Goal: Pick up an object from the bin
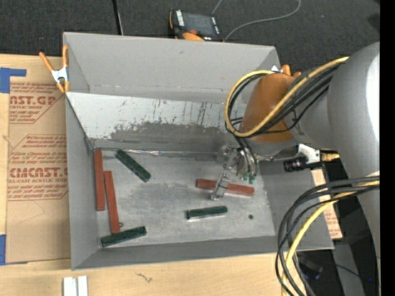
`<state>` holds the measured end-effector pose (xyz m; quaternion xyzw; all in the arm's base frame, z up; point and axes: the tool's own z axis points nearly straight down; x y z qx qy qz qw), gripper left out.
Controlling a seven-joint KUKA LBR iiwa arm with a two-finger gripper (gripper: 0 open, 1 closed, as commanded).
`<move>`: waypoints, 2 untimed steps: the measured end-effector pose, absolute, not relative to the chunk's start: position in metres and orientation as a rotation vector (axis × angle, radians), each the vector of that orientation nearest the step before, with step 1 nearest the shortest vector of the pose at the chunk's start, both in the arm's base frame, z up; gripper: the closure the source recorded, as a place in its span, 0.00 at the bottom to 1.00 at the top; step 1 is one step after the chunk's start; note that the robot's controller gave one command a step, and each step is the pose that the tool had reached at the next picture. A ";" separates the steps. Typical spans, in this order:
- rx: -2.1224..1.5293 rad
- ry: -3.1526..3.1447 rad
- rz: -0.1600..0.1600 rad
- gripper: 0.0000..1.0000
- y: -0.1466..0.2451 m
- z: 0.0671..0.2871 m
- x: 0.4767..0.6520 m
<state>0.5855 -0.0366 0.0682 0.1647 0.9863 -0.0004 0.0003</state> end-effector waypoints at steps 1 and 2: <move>0.517 3.098 -0.001 1.00 -0.036 0.069 0.586; 0.517 3.096 -0.001 1.00 -0.036 0.082 0.586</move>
Offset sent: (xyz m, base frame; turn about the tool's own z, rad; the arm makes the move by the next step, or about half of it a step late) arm 0.0000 0.0000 0.0000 0.0000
